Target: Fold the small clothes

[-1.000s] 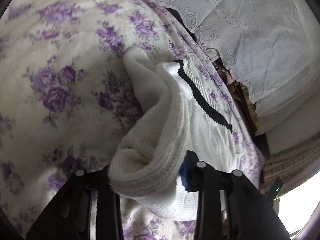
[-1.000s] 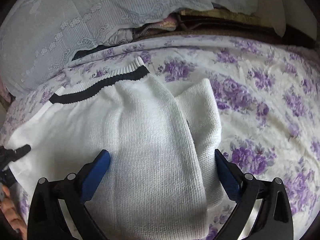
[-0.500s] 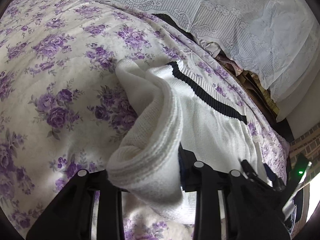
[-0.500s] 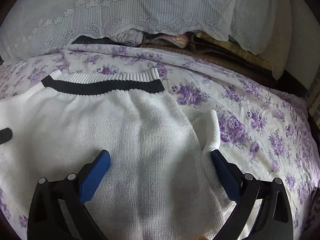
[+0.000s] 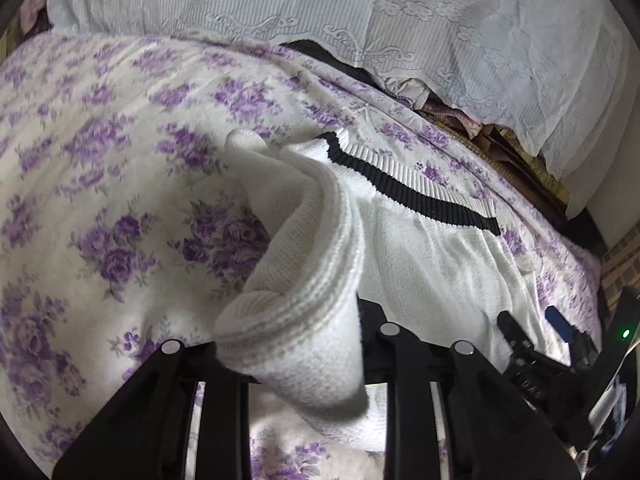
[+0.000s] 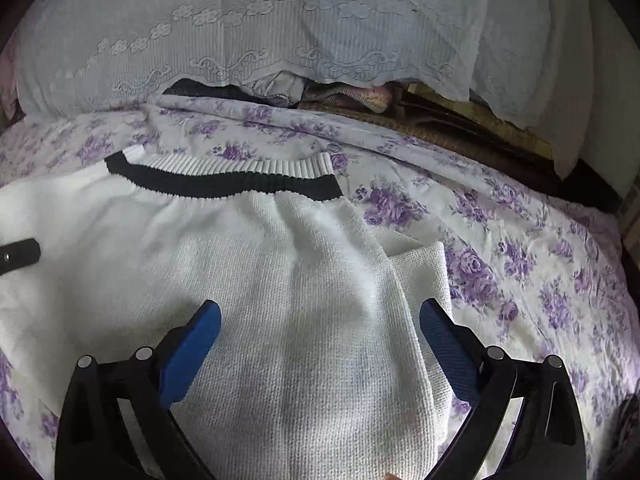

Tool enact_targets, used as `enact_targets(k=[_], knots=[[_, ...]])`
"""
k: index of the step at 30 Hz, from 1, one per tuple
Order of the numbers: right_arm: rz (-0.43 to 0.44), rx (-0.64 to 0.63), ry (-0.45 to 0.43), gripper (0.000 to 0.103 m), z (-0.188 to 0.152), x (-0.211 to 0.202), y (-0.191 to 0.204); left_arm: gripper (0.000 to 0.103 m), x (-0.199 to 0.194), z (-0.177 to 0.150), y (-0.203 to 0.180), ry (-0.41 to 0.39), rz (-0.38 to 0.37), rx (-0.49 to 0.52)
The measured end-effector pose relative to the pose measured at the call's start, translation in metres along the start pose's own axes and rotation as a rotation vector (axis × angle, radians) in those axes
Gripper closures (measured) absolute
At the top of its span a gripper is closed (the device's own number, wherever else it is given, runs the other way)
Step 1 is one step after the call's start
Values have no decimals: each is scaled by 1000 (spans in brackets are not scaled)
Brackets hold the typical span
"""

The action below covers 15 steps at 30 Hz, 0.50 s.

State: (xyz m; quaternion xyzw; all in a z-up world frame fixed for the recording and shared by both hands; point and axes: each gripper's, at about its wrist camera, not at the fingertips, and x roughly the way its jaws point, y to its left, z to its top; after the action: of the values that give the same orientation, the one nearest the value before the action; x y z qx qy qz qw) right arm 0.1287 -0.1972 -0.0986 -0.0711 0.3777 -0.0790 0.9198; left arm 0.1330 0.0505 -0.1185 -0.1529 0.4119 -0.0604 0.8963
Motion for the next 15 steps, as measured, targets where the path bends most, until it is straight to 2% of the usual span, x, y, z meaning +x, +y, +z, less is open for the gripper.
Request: enact_targets(k=[7,12,15], knots=[[165,132,11,3,7,-4,-21,82,-13,9,-26,-36,34,91],[415,275,40,3,10,-4,-34,82,-19,11,-50,-68,40,156],[495,353,53,3,12,-5,-44,82,-21,8,-63,-83,36,185]])
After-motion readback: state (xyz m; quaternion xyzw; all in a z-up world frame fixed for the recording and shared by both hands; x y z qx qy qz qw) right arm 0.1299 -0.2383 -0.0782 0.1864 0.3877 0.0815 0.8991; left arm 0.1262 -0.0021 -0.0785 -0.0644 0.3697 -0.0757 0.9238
